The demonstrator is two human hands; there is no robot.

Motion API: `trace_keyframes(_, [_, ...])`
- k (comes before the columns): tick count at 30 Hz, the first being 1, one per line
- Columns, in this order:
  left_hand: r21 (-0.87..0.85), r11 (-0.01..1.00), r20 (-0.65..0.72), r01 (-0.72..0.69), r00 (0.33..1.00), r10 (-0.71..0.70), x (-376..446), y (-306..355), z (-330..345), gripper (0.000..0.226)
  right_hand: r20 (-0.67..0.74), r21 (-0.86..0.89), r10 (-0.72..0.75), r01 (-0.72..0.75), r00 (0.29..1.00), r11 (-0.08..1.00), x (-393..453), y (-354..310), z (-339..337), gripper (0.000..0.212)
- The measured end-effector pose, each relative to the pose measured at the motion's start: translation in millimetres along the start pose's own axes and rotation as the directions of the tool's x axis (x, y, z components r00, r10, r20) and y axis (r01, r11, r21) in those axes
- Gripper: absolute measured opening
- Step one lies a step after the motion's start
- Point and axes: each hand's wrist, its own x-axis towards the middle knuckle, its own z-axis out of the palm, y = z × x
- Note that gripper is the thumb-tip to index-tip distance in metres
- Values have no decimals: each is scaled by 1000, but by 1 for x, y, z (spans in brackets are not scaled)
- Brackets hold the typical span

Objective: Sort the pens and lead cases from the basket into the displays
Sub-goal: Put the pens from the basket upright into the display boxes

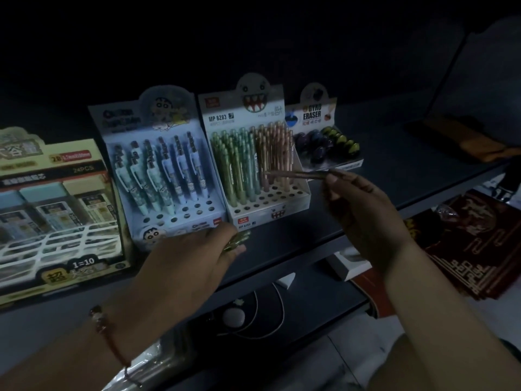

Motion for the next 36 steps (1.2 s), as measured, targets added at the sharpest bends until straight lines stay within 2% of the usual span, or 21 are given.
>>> trace_keyframes(4, [5, 1000, 10, 0, 1000, 0, -1, 5, 1, 47, -60, -92, -99, 93, 993, 991, 5, 3, -2, 19])
trace_keyframes(8, [-22, 1000, 10, -17, 1000, 17, 1, 10, 6, 42, -118, -258, -235, 199, 965, 946, 9, 9, 2, 18])
trace_keyframes(14, [2, 999, 21, -41, 999, 41, 3, 13, 7, 38, -40, -440, -418, 360, 907, 823, 17, 15, 16, 16])
trace_keyframes(21, [0, 999, 30, -34, 999, 34, 3, 12, 6, 26, 10, -606, -451, 364, 892, 707, 35, 30, 25, 22])
trace_keyframes(26, [10, 999, 25, -34, 999, 33, 2, 11, 6, 27, 25, -632, -491, 394, 871, 667, 44, 32, 37, 28])
trace_keyframes(33, [-6, 1000, 41, -31, 999, 31, 3, 13, 3, 25, 116, -724, -562, 457, 819, 517, 61, 34, 53, 35])
trace_keyframes(36, [-32, 999, 46, -26, 999, 27, 3, 13, 3, 25, 146, -749, -562, 462, 814, 475, 66, 33, 56, 31])
